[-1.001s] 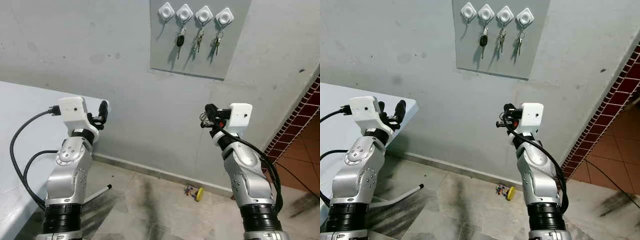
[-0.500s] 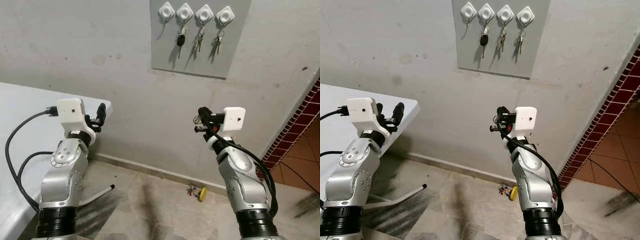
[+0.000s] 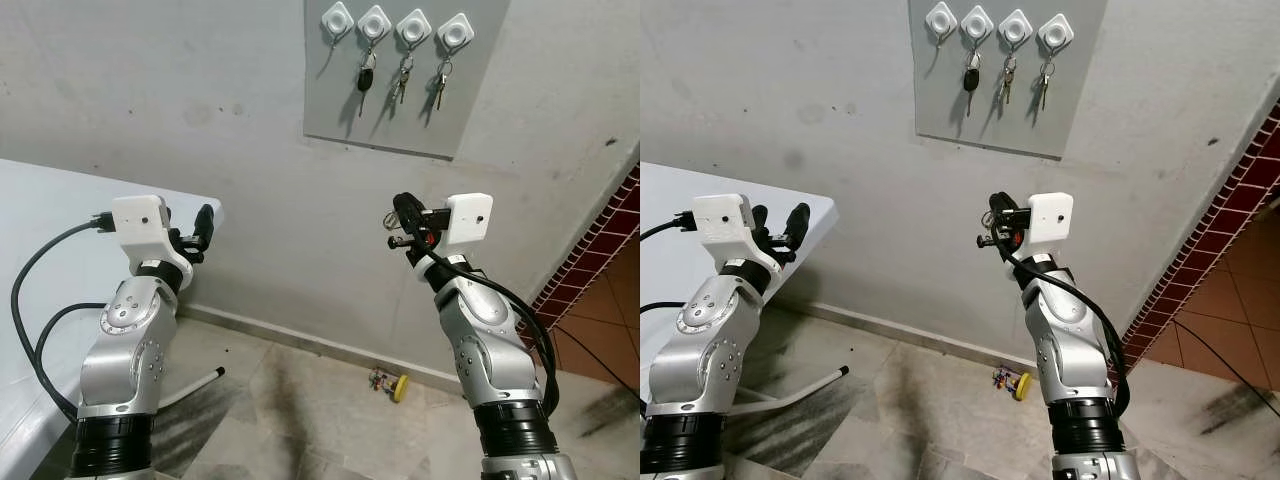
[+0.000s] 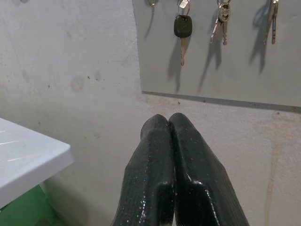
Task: Hang keys on a hook
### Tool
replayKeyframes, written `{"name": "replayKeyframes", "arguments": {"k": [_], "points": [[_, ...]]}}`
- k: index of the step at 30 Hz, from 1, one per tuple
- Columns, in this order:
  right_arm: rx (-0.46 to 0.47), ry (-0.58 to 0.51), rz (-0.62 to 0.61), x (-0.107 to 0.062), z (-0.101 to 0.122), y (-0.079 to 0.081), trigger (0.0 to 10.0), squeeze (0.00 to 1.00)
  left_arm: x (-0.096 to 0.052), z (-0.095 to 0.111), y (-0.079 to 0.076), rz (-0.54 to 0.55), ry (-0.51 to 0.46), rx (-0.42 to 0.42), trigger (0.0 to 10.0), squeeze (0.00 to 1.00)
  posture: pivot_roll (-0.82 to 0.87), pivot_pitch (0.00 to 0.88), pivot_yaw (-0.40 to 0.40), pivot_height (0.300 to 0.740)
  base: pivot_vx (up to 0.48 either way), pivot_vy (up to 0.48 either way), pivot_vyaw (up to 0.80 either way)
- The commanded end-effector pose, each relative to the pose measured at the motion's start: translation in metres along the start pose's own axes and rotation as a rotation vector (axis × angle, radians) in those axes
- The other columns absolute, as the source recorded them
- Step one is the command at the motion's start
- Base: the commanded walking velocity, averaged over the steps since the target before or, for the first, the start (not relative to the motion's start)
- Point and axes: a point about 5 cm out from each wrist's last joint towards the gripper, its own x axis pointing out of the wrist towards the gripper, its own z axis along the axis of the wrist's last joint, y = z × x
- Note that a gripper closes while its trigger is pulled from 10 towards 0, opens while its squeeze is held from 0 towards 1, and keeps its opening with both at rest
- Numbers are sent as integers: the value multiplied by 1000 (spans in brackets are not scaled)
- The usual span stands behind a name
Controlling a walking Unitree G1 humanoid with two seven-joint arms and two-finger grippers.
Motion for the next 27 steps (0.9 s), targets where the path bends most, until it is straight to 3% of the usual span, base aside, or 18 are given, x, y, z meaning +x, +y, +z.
{"name": "replayKeyframes", "arguments": {"k": [1, 27], "points": [[-9, -22, 30, 6, 6, 3, 10000, 0, -1, 4, 1, 6, -20, -6, 10000, 0, -91, 0, -30, 740, 311, 0, 0], [-10, -6, 62, 5, 2, 4, 10000, 0, -3, 3, 2, 13, -18, -12, 10000, 0, -86, 0, -43, 740, 329, 0, 0]]}}
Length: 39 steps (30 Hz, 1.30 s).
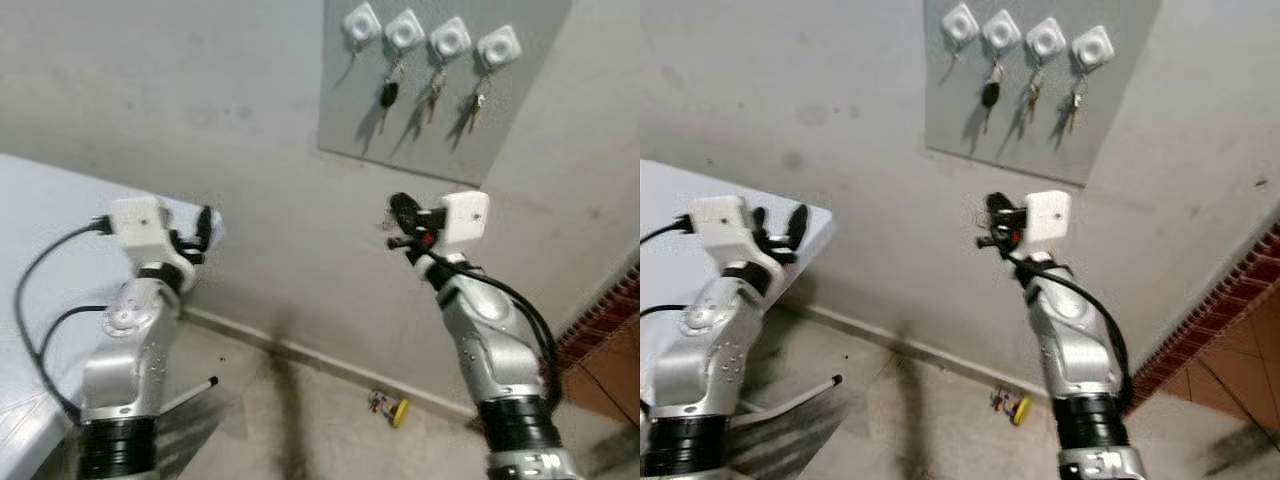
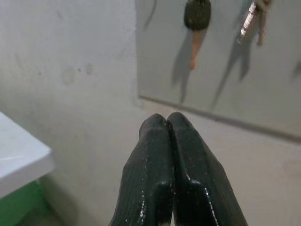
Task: Hang keys on a hook
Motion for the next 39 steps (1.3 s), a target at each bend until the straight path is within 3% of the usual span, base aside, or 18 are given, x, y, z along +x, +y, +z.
{"name": "replayKeyframes", "arguments": {"k": [1, 15, 31, 39], "points": [[7, -13, 34, 4, 3, 9, 10000, 0, -2, 5, 6, 18, -17, 10, 10000, 0, -86, 0, -43, 740, 330, 0, 0], [6, -11, 44, 4, 3, 9, 10000, 0, -2, 4, 5, 22, -17, 7, 10000, 0, -84, 0, -50, 740, 329, 0, 0], [-2, -19, 51, 4, 3, 8, 10000, 0, -2, 4, 4, 15, -23, -5, 10000, 0, -84, 0, -52, 740, 0, 0, 0], [1, -14, 56, 2, 2, 9, 10000, 0, -3, 2, 4, 18, -14, -10, 10000, 0, -86, 0, -51, 740, 0, 364, 0]]}}
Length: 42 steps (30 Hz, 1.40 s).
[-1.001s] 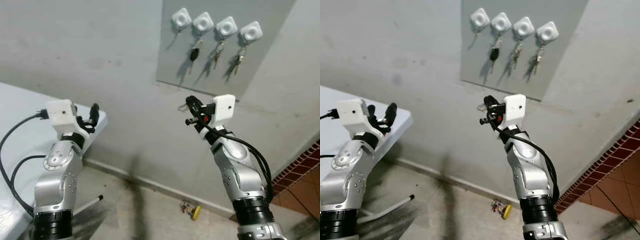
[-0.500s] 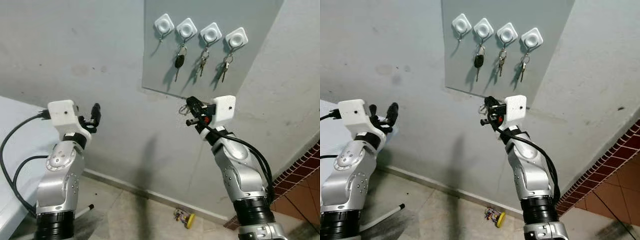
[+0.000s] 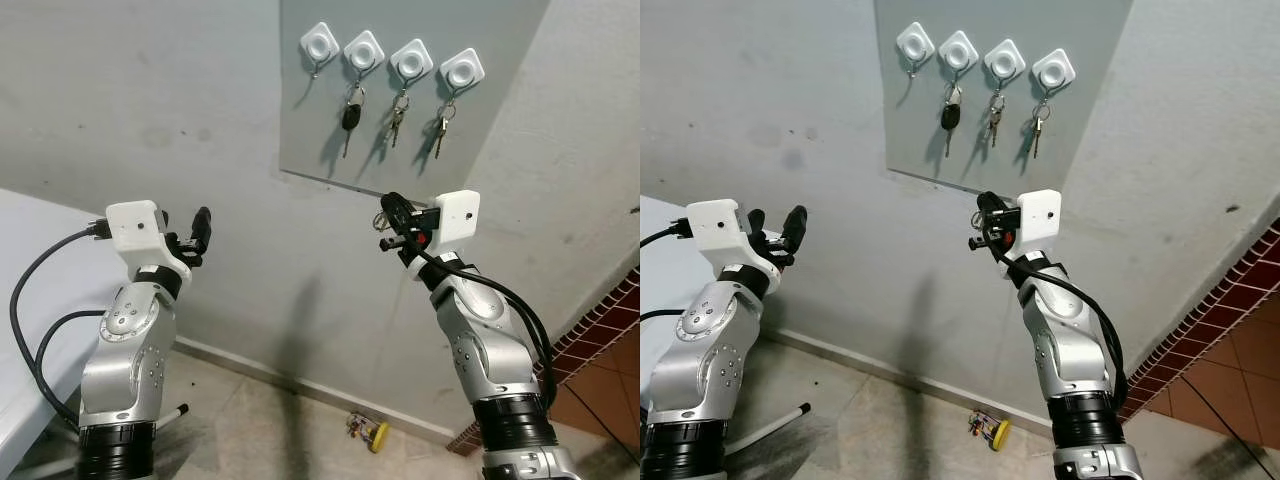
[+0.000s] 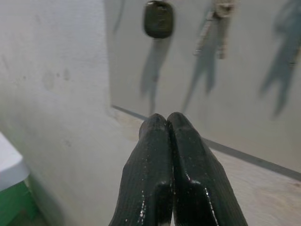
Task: Hang keys on a hook
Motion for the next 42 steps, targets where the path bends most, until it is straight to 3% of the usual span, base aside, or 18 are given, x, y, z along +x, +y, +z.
{"name": "replayKeyframes", "arguments": {"k": [1, 14, 21, 34, 42], "points": [[5, -23, 16, 1, 4, 3, 10000, 0, 0, 4, 1, 4, -5, 3, 10000, 0, -87, 0, -50, 740, 0, 465, 0], [8, -22, 14, 0, 4, 2, 10000, 0, 1, 3, 0, 2, -1, 2, 10000, 0, -92, 0, -49, 740, 0, 444, 0], [23, -1, 13, 1, 2, 2, 10000, 0, 1, 4, 0, 8, -10, 11, 10000, 0, -91, 0, -50, 740, 0, 0, 0], [30, 11, 6, 2, 2, 1, 10000, 0, 1, 5, 1, 29, -4, 20, 10000, 0, -88, 0, -51, 740, 0, 0, -753], [29, 1, -1, 1, 3, 0, 10000, 0, 1, 4, 0, 30, 8, 18, 10000, 0, -90, 0, -49, 740, 0, 0, 0]]}}
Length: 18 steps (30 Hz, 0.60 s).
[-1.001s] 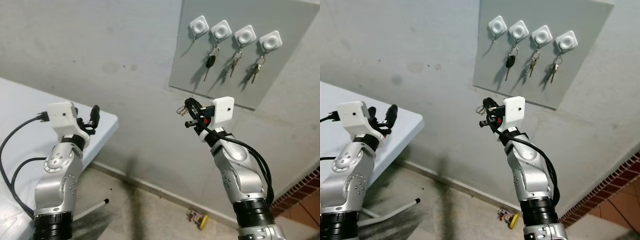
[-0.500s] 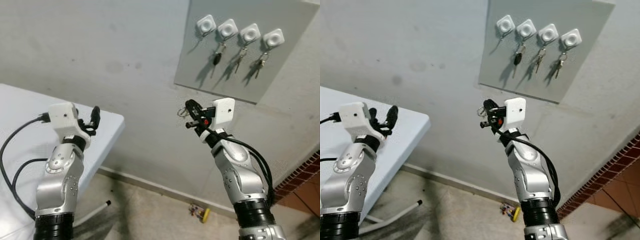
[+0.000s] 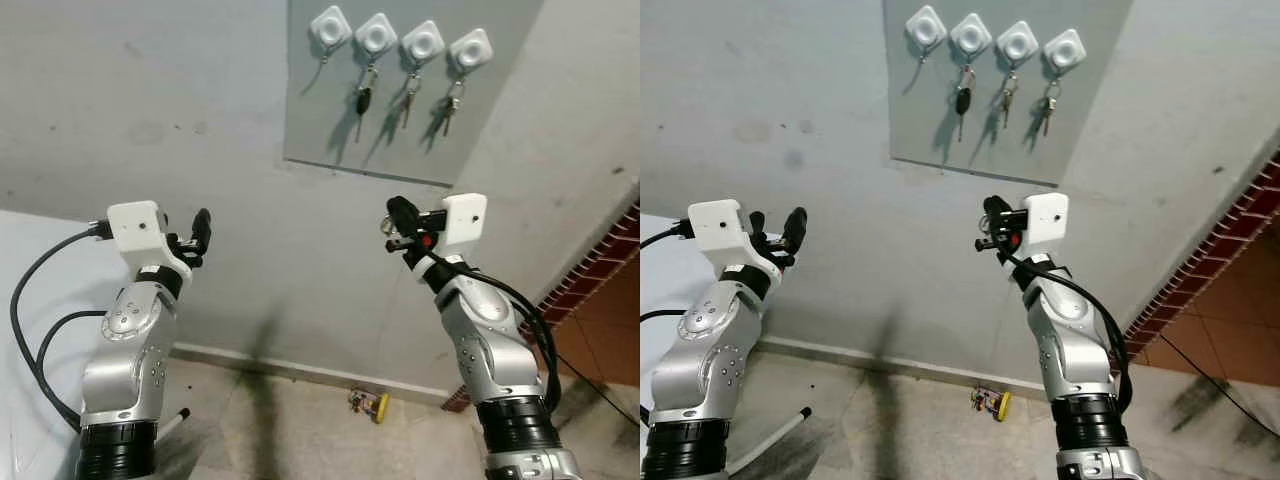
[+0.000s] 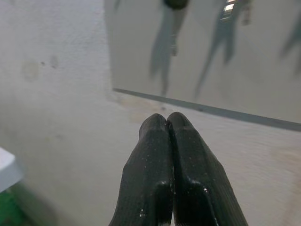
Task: Hang keys on a hook
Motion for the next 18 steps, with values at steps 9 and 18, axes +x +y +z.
{"name": "replayKeyframes", "arguments": {"k": [9, 18], "points": [[-18, -15, -3, 0, 6, -2, 10000, 0, 1, 7, -3, -12, -21, 14, 10000, 0, -93, 0, -47, 740, 0, 0, 0], [-21, -18, 1, 0, 6, -2, 10000, 0, 1, 10, -1, -1, -39, 8, 10000, 0, -92, 0, -50, 740, 375, 0, 0]]}}
